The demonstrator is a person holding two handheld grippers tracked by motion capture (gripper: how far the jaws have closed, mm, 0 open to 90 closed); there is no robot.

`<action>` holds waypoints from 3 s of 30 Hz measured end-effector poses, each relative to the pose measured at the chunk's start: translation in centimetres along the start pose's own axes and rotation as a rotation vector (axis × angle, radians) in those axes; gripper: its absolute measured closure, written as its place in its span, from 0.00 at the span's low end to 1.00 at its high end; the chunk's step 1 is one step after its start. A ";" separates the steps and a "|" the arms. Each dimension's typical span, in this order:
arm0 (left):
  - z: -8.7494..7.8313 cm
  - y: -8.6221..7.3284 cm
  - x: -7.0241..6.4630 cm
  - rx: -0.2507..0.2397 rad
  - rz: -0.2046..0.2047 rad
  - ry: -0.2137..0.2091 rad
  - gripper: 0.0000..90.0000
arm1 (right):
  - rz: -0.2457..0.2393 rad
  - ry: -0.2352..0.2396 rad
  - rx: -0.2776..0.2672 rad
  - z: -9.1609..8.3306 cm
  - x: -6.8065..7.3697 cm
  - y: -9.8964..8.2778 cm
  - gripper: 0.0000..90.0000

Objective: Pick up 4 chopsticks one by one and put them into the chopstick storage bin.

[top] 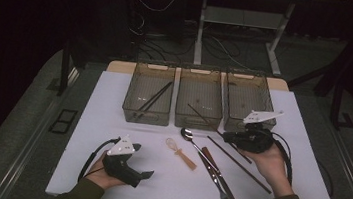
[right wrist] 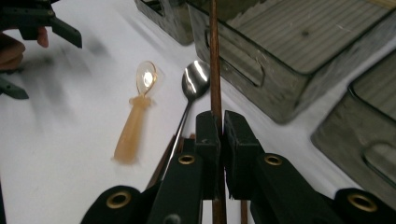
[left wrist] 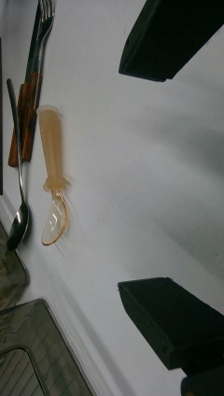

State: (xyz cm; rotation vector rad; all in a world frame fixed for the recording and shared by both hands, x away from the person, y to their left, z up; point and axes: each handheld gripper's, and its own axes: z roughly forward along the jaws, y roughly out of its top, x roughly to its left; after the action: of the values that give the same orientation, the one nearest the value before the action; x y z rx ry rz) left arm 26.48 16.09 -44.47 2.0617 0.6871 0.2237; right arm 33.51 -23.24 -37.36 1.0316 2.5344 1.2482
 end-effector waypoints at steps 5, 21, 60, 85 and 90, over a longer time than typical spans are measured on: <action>0.0 0.0 0.0 0.002 0.005 0.001 0.00 | -0.005 0.002 0.001 1.5 0.4 1.4 0.95; 0.1 0.1 -0.1 0.004 0.017 -0.002 0.00 | 0.006 -0.004 -0.016 4.5 1.5 6.9 0.94; 0.4 0.3 -0.6 -0.004 0.052 -0.039 0.00 | 0.108 -0.158 0.060 16.6 2.9 18.5 0.94; 0.4 0.5 -0.7 -0.007 0.063 -0.055 0.00 | 0.148 -0.194 0.123 21.7 2.7 19.3 0.75; 0.4 0.5 -0.7 -0.006 0.064 -0.053 0.00 | 0.132 -0.179 0.102 20.8 2.7 19.4 0.69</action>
State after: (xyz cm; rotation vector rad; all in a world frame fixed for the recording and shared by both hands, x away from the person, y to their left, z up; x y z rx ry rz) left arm 26.23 15.23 -44.25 2.0784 0.5876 0.2064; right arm 49.76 0.20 -35.99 1.2890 2.4495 1.0133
